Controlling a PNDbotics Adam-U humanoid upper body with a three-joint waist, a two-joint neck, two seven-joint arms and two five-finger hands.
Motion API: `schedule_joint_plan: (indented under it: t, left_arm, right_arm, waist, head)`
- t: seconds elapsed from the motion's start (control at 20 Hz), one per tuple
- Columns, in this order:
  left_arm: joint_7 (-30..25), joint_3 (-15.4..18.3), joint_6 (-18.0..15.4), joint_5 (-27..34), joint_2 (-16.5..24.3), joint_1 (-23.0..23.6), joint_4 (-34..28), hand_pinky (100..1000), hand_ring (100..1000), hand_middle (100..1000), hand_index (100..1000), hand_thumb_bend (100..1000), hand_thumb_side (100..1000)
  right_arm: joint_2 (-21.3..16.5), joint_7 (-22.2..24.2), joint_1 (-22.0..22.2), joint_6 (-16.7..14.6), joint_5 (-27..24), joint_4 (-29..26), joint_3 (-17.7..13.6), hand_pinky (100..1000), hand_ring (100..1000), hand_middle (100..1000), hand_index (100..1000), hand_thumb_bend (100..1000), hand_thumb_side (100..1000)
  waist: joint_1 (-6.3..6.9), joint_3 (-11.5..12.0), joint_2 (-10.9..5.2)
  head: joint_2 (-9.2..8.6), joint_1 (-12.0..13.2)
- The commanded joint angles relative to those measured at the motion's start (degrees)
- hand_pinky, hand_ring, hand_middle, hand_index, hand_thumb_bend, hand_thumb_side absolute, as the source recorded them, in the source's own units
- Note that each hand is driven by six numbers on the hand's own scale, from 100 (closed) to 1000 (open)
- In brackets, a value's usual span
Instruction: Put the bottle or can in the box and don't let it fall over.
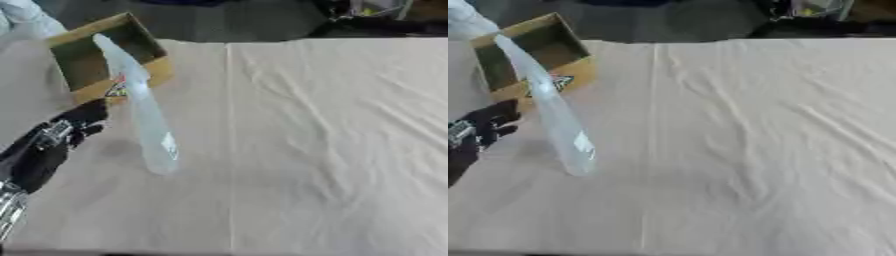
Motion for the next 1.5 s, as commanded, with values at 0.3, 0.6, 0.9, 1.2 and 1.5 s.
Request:
schedule_joint_plan:
  t: [0.3, 0.6, 0.9, 1.2, 1.5]
  left_arm:
    - [-1.9, -0.3, 4.3, 0.2, 0.2, -2.7, 0.2, 1000, 1000, 1000, 868, 100, 695]
    - [-0.2, -0.7, 3.4, -0.9, -0.2, -4.5, 0.8, 1000, 1000, 1000, 869, 100, 717]
    - [1.7, -0.8, 2.4, -3.0, -0.7, -5.7, 1.2, 1000, 1000, 1000, 876, 100, 747]
    - [2.6, -1.4, 1.8, -2.9, -1.8, -7.5, 2.0, 1000, 1000, 1000, 867, 100, 722]
    - [3.9, -1.6, 0.2, -2.9, -2.7, -9.5, 3.0, 1000, 1000, 1000, 866, 100, 707]
  right_arm:
    - [-1.6, 0.2, -0.4, 0.1, -0.1, -1.3, 0.0, 1000, 1000, 959, 1000, 100, 470]
    - [-1.6, 0.4, -0.4, 0.1, -0.1, -1.3, 0.1, 1000, 1000, 959, 1000, 100, 470]
    - [-1.5, 0.5, -0.4, 0.1, -0.1, -1.3, 0.2, 1000, 1000, 959, 1000, 100, 470]
    - [-1.5, 0.5, -0.4, 0.0, -0.1, -1.3, 0.2, 1000, 1000, 960, 1000, 100, 470]
    - [-1.5, 0.5, -0.4, 0.0, -0.2, -1.3, 0.2, 1000, 1000, 959, 1000, 100, 470]
  waist:
    - [0.08, -0.2, -0.99]
    - [0.07, -0.3, -1.01]
    - [0.07, -0.4, -0.95]
    - [0.02, -0.4, -0.98]
    - [0.01, -0.5, -0.98]
  head:
    - [-0.91, 0.7]
    - [-1.23, 1.1]
    - [-1.45, 1.3]
    - [-1.55, 1.6]
    - [-1.67, 1.5]
